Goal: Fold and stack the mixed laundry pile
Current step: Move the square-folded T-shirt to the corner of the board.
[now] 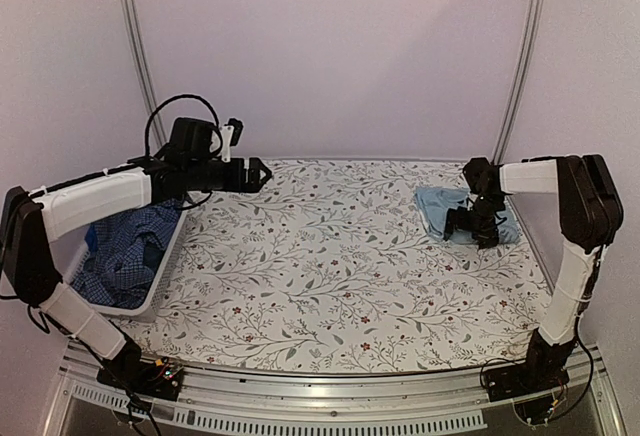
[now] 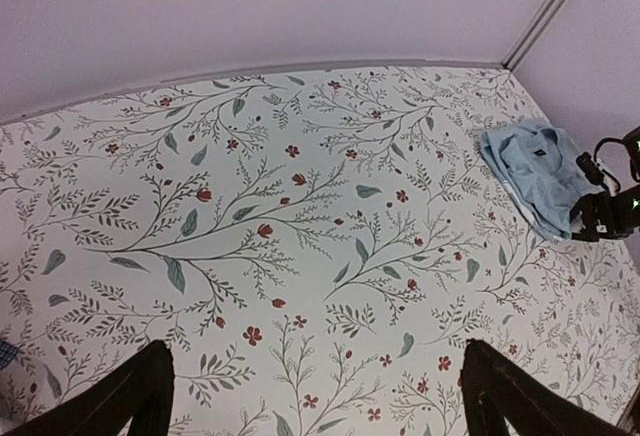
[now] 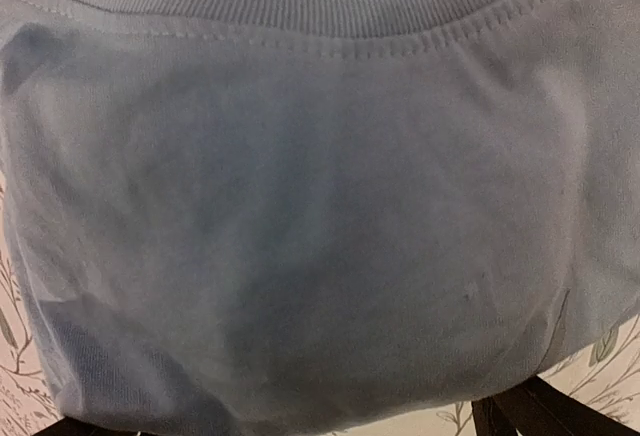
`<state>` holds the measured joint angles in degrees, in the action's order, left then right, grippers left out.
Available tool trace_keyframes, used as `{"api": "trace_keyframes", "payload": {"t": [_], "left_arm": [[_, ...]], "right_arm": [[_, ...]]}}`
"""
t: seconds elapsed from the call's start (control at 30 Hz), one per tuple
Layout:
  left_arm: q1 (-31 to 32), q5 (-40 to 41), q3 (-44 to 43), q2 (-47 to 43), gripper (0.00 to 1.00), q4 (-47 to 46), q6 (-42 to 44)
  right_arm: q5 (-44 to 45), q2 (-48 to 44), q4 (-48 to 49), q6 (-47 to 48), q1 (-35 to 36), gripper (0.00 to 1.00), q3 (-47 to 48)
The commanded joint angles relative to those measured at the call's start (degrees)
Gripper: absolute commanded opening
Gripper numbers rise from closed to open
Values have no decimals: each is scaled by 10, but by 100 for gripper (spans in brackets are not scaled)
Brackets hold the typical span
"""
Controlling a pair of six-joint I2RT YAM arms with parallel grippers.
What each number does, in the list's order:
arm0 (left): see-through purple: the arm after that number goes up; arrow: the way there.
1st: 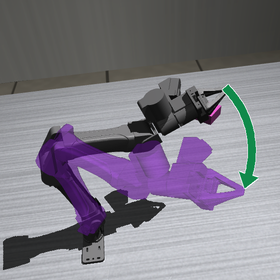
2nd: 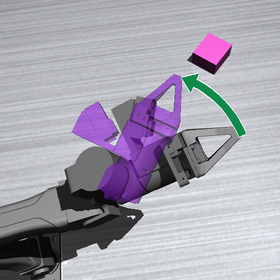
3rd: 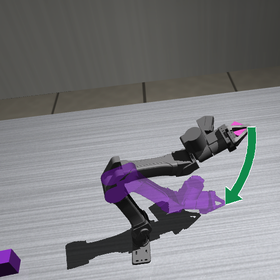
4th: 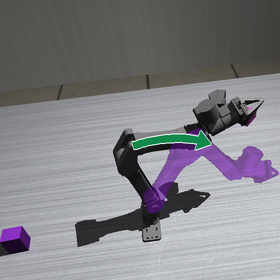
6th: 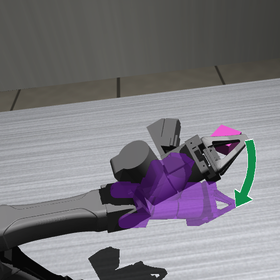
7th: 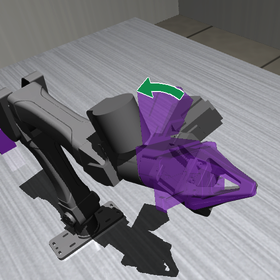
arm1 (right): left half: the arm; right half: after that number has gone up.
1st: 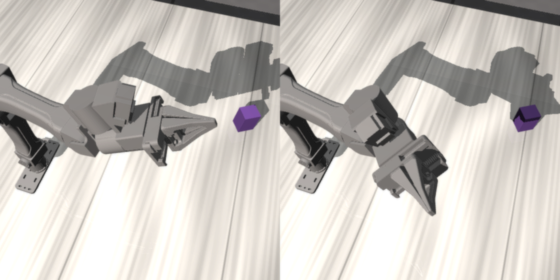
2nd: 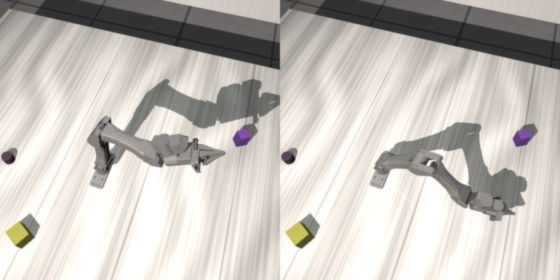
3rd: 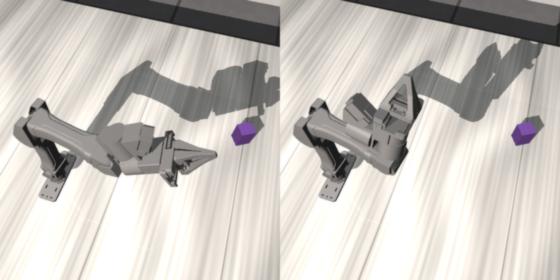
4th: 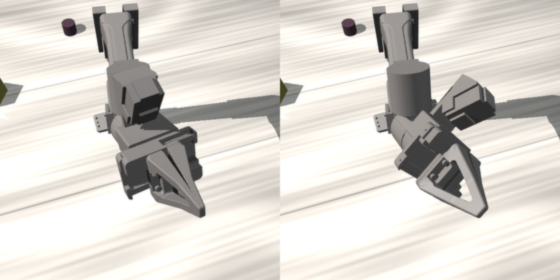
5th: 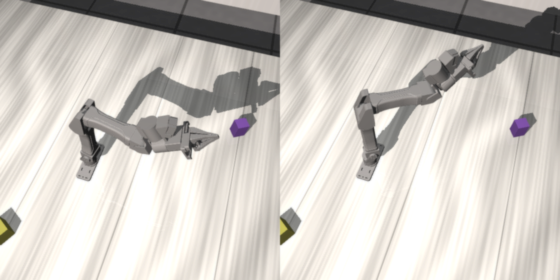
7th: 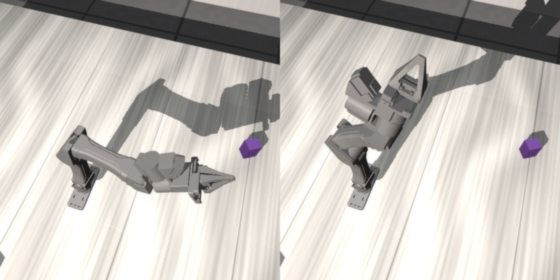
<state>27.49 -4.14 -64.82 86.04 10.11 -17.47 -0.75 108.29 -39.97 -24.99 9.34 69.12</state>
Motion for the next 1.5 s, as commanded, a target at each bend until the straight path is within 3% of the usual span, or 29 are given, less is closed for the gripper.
{"api": "trace_keyframes", "payload": {"t": [0.0, 0.33, 0.57, 0.77, 0.93, 1.13, 1.3, 1.47], "left_arm": [[-9, 16, -8, -13, 100, 2, -6], [-12, 40, -27, -14, 100, 35, -7], [-18, 55, -32, -12, 100, 49, -15], [-53, 19, -70, 11, 100, 89, -65], [-125, 6, -128, -1, 100, 183, -96], [-258, 69, -129, -81, 100, 346, -133], [-352, 95, -45, -132, 100, 433, -134], [-434, 14, 82, -166, 100, 395, -128]], "right_arm": [[-14, 113, 54, 28, -18, 99, 60], [-15, 239, 1, 121, -75, 99, 267], [-21, 267, -5, 231, -115, 99, 309], [-85, 287, -22, 235, -123, 99, 367], [-99, 220, -25, 212, -98, 99, 364], [-101, 116, -41, 196, -48, 99, 338], [-114, 53, -55, 197, 2, 99, 316], [-124, 9, -62, 193, 45, 99, 298]]}}
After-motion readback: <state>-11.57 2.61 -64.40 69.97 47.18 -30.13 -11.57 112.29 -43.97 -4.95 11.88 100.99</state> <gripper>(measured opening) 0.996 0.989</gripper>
